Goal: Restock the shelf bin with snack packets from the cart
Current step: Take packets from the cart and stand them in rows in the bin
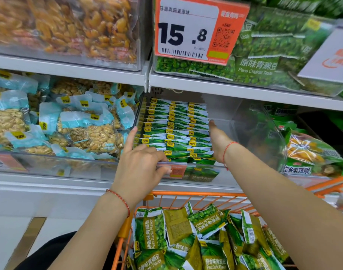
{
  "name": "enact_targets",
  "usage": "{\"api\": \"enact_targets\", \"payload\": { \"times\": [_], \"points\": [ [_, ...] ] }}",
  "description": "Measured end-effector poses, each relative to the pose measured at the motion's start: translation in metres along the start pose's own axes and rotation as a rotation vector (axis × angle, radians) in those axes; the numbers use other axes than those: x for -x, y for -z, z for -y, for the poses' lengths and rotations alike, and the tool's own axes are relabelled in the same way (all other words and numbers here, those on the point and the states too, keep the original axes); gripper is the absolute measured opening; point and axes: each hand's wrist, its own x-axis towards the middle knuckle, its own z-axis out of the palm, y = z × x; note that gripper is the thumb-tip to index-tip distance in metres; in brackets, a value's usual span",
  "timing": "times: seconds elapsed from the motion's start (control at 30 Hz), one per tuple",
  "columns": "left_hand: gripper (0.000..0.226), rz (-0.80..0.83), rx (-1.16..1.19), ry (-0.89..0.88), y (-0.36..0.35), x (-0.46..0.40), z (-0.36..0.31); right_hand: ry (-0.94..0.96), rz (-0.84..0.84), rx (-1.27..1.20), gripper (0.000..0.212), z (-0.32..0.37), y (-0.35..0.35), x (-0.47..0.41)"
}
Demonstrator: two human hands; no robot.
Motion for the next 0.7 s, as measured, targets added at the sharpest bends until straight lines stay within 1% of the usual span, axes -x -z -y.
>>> {"api": "enact_targets", "payload": {
  "times": [0.07, 0.13, 0.2, 0.23, 0.27, 0.3, 0.33, 0.4, 0.43, 0.47, 0.53, 0.57, 0.63, 0.7],
  "points": [
    [0.024, 0.006, 0.000, 0.001, 0.000, 0.000, 0.000, -0.029, 0.067, 0.019, 0.075, 0.001, 0.010, -0.007],
    [0.022, 0.001, -0.003, 0.001, 0.000, 0.000, 0.000, -0.024, 0.057, -0.039, 0.077, 0.004, 0.023, -0.022],
    [0.020, 0.004, -0.005, -0.006, -0.001, 0.000, 0.000, 0.021, 0.018, -0.129, 0.070, 0.011, 0.026, -0.031],
    [0.021, 0.010, -0.007, -0.007, -0.002, 0.000, 0.001, 0.033, 0.040, -0.164, 0.065, 0.016, 0.023, -0.032],
    [0.022, 0.017, -0.009, -0.003, -0.002, 0.000, 0.001, 0.051, 0.084, -0.179, 0.065, 0.019, 0.019, -0.035],
    [0.024, 0.023, -0.011, -0.001, -0.003, 0.000, 0.001, 0.070, 0.132, -0.186, 0.071, 0.022, 0.016, -0.037],
    [0.025, 0.026, -0.011, -0.004, -0.003, -0.001, 0.002, 0.083, 0.150, -0.136, 0.077, 0.024, 0.013, -0.040],
    [0.025, 0.031, 0.001, -0.013, -0.003, -0.001, 0.002, 0.090, 0.137, -0.065, 0.082, 0.031, 0.009, -0.044],
    [0.024, 0.034, 0.006, -0.015, -0.003, -0.001, 0.003, 0.103, 0.105, -0.067, 0.081, 0.033, 0.009, -0.047],
    [0.023, 0.032, 0.009, -0.016, -0.003, -0.002, 0.003, 0.108, 0.053, -0.077, 0.078, 0.035, 0.013, -0.052],
    [0.020, 0.019, 0.012, -0.014, -0.004, -0.002, 0.004, 0.131, -0.045, -0.144, 0.065, 0.040, 0.018, -0.062],
    [0.019, 0.015, 0.012, -0.010, -0.004, -0.002, 0.003, 0.152, -0.061, -0.189, 0.062, 0.041, 0.019, -0.064],
    [0.019, 0.013, 0.016, -0.008, -0.005, -0.001, 0.004, 0.183, -0.027, -0.233, 0.063, 0.045, 0.020, -0.076],
    [0.019, 0.012, 0.029, -0.018, -0.006, -0.001, 0.006, 0.181, 0.043, -0.218, 0.075, 0.048, 0.015, -0.084]
  ]
}}
